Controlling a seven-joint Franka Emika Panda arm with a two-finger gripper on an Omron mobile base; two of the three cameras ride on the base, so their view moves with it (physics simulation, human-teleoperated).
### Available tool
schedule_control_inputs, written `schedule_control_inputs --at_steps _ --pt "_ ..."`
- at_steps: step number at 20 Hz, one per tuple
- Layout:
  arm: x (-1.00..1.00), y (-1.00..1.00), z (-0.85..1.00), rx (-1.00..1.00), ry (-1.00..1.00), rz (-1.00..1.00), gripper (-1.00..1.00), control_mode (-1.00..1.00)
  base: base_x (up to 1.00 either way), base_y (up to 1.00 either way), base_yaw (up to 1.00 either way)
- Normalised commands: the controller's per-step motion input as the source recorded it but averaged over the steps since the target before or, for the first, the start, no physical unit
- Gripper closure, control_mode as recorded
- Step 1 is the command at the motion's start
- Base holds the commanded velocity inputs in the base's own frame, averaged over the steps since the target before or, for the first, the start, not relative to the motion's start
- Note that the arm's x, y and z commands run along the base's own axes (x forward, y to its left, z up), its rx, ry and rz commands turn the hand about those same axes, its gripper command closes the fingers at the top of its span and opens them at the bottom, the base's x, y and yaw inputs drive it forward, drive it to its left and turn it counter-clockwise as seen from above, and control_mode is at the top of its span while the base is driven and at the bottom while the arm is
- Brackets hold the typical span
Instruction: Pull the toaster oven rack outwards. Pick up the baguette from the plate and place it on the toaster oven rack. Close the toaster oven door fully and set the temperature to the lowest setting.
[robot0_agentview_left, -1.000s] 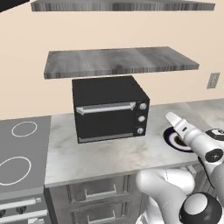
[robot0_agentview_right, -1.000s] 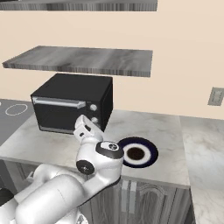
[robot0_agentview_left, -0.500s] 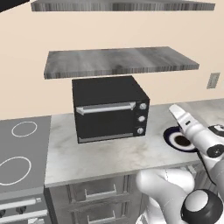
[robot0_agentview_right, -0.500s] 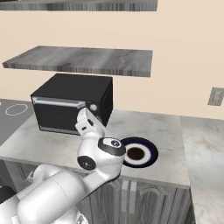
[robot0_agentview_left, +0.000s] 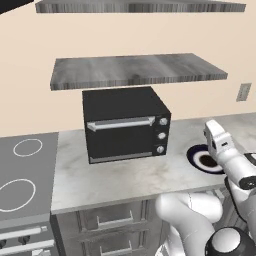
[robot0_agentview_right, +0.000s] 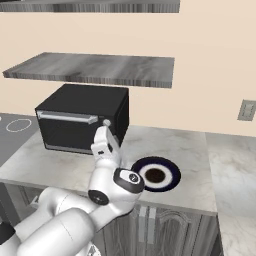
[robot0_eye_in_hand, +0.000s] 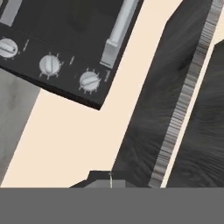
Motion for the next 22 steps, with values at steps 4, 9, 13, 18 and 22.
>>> schedule_control_inputs --at_steps 4,9,13,18,22 --pt "-0.29 -0.16 0.28 0.22 0.0 0.22 1.0 -1.0 0.0 0.0 0.0" --pt "-0.36 -0.08 0.34 0.17 0.0 0.22 1.0 -1.0 0.0 0.0 0.0" --pt "-0.34 0.0 0.31 0.1 0.03 0.24 1.0 -1.0 0.0 0.0 0.0" --pt "-0.36 0.0 0.3 0.03 0.07 0.25 1.0 -1.0 0.0 0.0 0.0" --pt "-0.33 -0.05 0.37 0.06 0.05 0.22 1.0 -1.0 0.0 0.0 0.0"
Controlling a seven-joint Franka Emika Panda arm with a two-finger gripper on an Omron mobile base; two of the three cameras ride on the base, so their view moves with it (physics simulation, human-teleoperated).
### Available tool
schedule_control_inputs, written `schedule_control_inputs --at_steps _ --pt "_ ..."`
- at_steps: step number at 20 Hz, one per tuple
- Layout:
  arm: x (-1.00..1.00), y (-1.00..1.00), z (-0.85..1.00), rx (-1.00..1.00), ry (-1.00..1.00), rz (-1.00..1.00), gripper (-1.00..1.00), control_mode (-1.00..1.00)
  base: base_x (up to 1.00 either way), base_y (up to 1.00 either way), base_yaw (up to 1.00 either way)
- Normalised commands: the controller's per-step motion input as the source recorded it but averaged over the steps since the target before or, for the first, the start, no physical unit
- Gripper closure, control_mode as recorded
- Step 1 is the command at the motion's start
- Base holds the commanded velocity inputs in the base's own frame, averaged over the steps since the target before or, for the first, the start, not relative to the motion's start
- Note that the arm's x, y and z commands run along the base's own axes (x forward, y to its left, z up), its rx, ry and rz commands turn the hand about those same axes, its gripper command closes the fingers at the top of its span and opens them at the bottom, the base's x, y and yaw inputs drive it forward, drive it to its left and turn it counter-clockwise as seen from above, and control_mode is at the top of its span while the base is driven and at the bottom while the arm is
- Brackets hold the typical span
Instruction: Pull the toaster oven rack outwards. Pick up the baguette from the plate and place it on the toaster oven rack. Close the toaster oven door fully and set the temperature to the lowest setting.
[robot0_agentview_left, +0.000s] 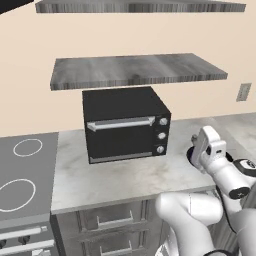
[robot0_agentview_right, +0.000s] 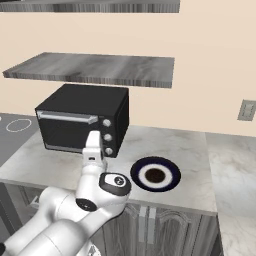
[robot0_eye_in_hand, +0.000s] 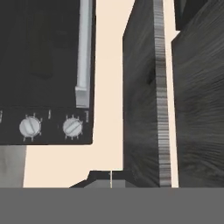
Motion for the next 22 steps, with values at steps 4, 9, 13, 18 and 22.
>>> schedule_control_inputs --at_steps 4,9,13,18,22 --pt "-0.19 -0.06 0.45 0.1 0.02 0.14 1.0 -1.0 0.0 0.0 0.0" --pt "-0.14 -0.03 0.43 0.1 0.06 0.11 1.0 -1.0 0.0 0.0 0.0" --pt "-0.13 0.0 0.26 0.04 0.08 0.15 1.0 -1.0 0.0 0.0 0.0" --pt "-0.03 0.0 0.16 0.01 0.07 0.11 1.0 -1.0 0.0 0.0 0.0" --pt "0.0 -0.08 0.24 0.07 0.05 0.08 1.0 -1.0 0.0 0.0 0.0"
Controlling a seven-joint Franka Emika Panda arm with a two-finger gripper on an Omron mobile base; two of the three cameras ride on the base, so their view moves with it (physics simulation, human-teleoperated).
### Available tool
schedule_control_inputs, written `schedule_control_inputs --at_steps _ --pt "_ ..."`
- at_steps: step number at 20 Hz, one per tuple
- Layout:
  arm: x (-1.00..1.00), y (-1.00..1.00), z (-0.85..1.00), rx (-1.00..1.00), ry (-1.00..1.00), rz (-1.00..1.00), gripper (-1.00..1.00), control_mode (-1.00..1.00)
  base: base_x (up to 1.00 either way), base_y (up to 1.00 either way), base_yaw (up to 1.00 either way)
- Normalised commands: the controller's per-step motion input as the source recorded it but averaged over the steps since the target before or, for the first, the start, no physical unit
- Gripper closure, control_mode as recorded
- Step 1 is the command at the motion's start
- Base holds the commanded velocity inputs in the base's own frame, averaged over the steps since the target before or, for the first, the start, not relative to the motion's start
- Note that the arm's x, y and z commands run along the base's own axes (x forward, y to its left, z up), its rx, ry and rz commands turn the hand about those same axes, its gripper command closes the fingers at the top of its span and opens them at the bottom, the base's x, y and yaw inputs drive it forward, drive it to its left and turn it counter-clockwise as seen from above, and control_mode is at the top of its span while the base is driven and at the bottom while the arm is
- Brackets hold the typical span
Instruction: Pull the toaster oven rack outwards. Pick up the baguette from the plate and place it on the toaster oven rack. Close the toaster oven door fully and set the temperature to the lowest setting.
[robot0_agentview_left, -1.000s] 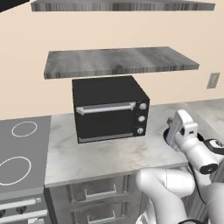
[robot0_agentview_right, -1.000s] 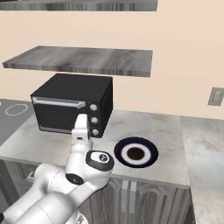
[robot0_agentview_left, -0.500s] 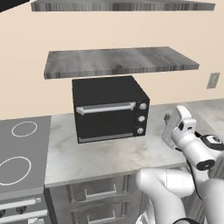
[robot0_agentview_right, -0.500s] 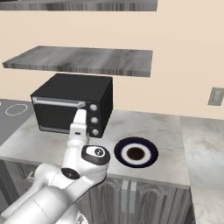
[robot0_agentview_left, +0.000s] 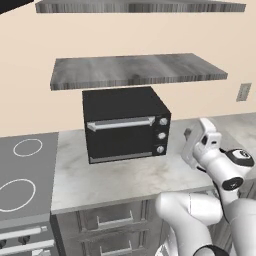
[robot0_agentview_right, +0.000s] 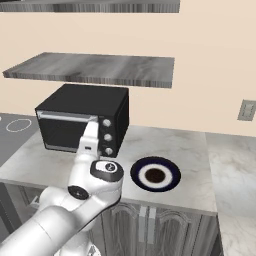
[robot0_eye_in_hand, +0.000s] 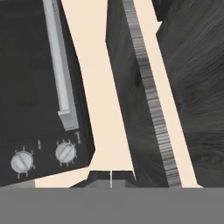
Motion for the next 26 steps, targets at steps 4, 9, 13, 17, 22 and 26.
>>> schedule_control_inputs --at_steps 4,9,13,17,22,26 --pt "0.0 -0.12 0.22 0.08 0.02 0.08 -1.0 -1.0 0.0 0.0 0.0" --pt "0.0 -0.15 0.12 0.12 0.03 0.07 -1.0 -1.0 0.0 0.0 0.0" --pt "0.0 -0.02 0.03 0.07 0.05 0.07 -1.0 -1.0 0.0 0.0 0.0" --pt "0.0 0.0 0.0 0.0 0.08 0.07 -1.0 -1.0 0.0 0.0 0.0" --pt "0.0 0.0 0.02 0.0 0.1 0.05 -1.0 -1.0 0.0 0.0 0.0" --pt "0.0 0.0 0.06 0.0 0.11 0.01 -1.0 -1.0 0.0 0.0 0.0"
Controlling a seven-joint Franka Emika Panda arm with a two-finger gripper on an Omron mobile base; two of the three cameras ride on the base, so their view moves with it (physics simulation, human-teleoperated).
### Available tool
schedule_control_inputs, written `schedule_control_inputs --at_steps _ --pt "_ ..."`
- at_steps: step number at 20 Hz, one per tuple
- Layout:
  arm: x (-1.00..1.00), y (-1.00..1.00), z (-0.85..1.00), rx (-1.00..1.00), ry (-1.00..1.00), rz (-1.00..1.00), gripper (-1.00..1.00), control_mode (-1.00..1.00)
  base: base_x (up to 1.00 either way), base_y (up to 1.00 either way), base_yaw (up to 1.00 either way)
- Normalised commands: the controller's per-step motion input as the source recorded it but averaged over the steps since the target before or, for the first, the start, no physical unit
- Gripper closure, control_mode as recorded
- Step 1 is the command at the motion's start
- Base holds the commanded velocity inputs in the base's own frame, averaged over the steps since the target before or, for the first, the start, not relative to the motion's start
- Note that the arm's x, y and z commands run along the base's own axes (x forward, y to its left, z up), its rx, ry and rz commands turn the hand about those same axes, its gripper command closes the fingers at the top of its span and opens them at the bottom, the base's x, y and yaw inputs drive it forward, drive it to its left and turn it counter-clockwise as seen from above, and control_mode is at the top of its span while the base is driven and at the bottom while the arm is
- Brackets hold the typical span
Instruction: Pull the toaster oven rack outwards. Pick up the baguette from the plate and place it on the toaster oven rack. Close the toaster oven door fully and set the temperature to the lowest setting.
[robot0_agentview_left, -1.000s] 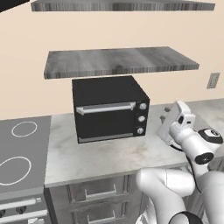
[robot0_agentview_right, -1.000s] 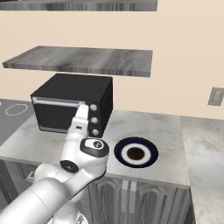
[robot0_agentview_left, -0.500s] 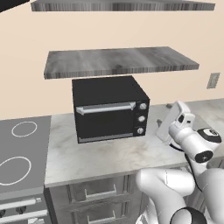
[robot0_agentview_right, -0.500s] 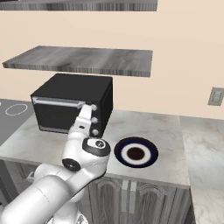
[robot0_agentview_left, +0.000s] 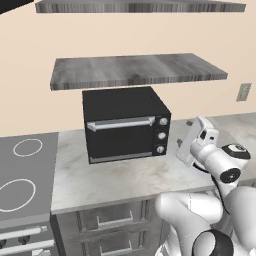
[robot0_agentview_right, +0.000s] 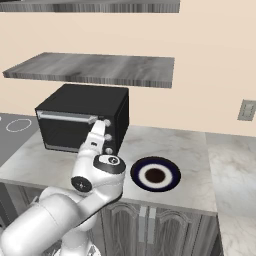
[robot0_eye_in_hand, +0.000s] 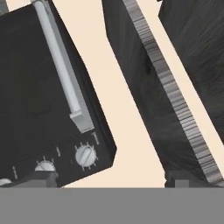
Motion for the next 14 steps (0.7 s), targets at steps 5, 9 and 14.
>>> schedule_control_inputs --at_steps 5,9,14 --pt "0.03 0.0 0.08 0.0 0.15 0.0 -1.0 -1.0 0.0 0.0 0.0" --pt "0.05 0.0 0.09 0.0 0.16 0.0 -1.0 -1.0 0.0 0.0 0.0" --pt "0.11 0.0 0.12 0.0 0.12 0.0 -1.0 -1.0 0.0 0.0 0.0"
